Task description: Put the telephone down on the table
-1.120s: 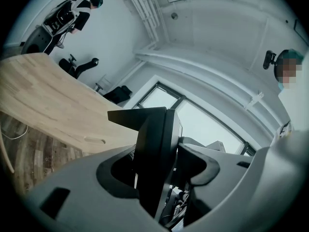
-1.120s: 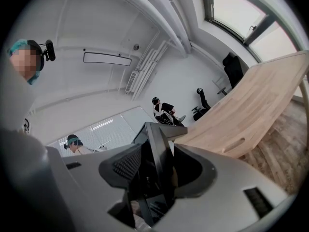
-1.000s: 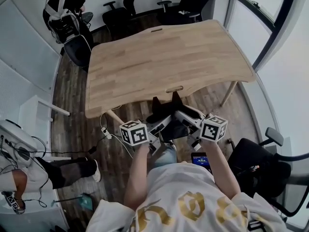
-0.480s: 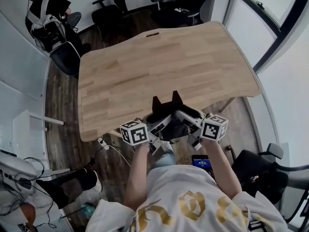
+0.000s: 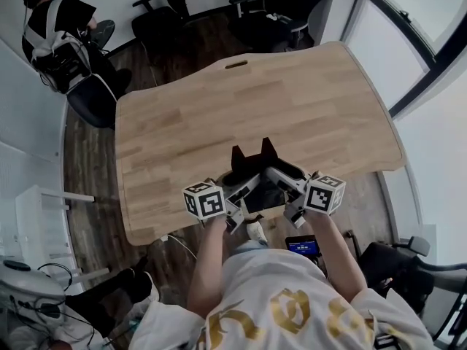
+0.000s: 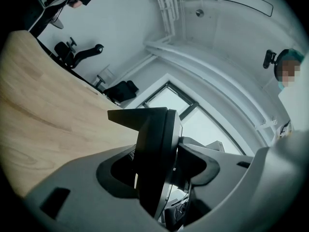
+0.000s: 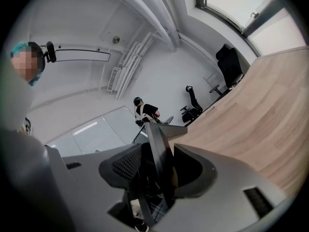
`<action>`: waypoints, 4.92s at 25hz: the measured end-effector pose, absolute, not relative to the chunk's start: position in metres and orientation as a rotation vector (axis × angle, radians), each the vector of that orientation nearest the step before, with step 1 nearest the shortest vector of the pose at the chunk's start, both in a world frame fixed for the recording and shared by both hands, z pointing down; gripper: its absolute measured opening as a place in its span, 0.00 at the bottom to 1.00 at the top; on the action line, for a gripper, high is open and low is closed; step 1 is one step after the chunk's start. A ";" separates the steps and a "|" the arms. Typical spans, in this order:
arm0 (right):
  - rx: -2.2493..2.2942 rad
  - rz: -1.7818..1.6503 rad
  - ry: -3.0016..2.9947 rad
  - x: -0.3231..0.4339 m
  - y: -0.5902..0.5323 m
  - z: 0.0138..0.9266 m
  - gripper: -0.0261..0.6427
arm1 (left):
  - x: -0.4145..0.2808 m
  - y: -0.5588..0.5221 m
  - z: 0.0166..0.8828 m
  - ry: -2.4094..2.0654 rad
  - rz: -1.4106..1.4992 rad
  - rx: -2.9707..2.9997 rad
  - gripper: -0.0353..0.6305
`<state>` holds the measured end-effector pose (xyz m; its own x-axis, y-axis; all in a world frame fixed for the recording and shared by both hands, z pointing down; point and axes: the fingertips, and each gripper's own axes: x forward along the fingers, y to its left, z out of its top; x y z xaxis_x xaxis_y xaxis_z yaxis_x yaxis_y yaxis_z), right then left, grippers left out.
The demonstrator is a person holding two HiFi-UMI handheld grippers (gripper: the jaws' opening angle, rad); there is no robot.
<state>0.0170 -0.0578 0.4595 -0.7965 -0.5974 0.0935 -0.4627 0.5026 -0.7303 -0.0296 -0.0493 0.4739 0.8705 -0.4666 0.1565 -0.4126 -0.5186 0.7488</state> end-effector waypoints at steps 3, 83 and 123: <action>-0.904 -1.181 2.570 0.012 -0.077 0.462 0.32 | -0.034 -0.068 0.476 -0.620 -0.074 2.178 0.41; -0.942 -1.676 2.425 0.007 -0.252 0.612 0.32 | -0.040 -0.238 0.625 -0.581 -0.008 1.873 0.41; -1.026 -1.685 2.554 0.011 -0.284 0.651 0.32 | -0.045 -0.266 0.662 -0.707 0.081 1.789 0.42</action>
